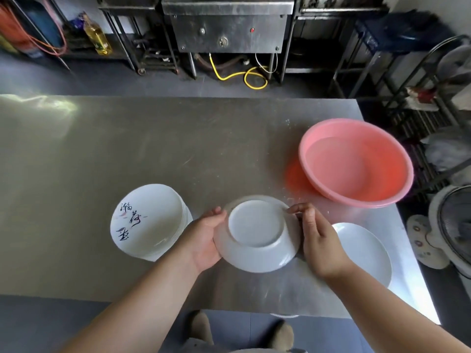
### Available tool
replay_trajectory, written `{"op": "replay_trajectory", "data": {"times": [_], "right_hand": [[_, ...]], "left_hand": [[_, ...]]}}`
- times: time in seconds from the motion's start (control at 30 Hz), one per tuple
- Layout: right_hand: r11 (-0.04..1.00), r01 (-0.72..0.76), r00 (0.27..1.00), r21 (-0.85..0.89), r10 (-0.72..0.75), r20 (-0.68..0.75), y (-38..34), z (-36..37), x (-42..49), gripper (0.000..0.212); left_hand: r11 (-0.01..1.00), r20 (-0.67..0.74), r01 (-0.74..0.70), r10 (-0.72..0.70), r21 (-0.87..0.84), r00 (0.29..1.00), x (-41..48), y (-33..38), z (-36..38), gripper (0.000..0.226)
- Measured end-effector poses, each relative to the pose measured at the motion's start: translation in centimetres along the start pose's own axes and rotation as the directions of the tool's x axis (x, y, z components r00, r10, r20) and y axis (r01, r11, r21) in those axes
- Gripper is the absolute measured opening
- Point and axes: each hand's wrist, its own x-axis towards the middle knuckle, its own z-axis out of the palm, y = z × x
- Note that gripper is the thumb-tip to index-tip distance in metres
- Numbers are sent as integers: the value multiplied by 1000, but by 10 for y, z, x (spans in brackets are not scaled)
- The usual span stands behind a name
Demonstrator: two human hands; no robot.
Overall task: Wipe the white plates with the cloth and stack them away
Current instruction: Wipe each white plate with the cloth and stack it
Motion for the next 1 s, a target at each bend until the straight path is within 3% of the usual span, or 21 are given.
{"op": "replay_trajectory", "data": {"times": [0.07, 0.13, 0.17, 0.23, 0.3, 0.37, 0.43, 0.5, 0.6, 0.67, 0.77, 0.9, 1.0], "right_hand": [[946, 102, 995, -306, -97, 31, -14, -11, 1, 42], [813, 144, 988, -564, -145, 43, -25, -19, 5, 39], [791, 128, 988, -598, -155, 7, -31, -22, 8, 38], [855, 98, 980, -510, -173, -101, -52, -24, 10, 34], [900, 168, 951, -403, -256, -175, -76, -20, 5, 35], [856, 312, 926, -413, -371, -70, -98, -10, -6, 57], [723, 458, 888, -516, -395, 234, -110, 6, -22, 73], [501, 586, 810, -637, -345, 473, -114, 21, -36, 79], [216, 631, 748, -745, -423, 511, -128, 23, -37, 77], [135, 622, 732, -771, -448, 513, -139, 16, -26, 80], [121, 618, 732, -777, -449, 512, -154, 1, -8, 90], [272, 541, 773, -796, -533, 343, -160, 0, -17, 95], [370, 557, 752, -743, -604, 263, -152, 19, -46, 94]], "left_hand": [[996, -3, -82, 82, 41, 997, -12, 5, 2, 23], [988, 56, -142, 138, 68, 989, -26, 13, 4, 32], [984, 81, -160, 154, 77, 985, -31, 17, 2, 34], [977, 99, -209, 203, 51, 974, -38, 26, 0, 36], [965, 134, -262, 256, 29, 957, -45, 32, 2, 34], [958, 189, -287, 281, 2, 941, -54, 34, 9, 33], [951, 249, -307, 305, -30, 919, -63, 34, 17, 36], [949, 318, -309, 310, -55, 896, -73, 35, 24, 37], [954, 398, -291, 294, -70, 869, -89, 38, 33, 40], [953, 451, -291, 295, -80, 842, -97, 39, 35, 41], [943, 527, -322, 317, -86, 788, -109, 42, 38, 41], [922, 560, -362, 374, -137, 739, -122, 49, 44, 42], [912, 541, -364, 405, -186, 737, -129, 51, 50, 39]]}}
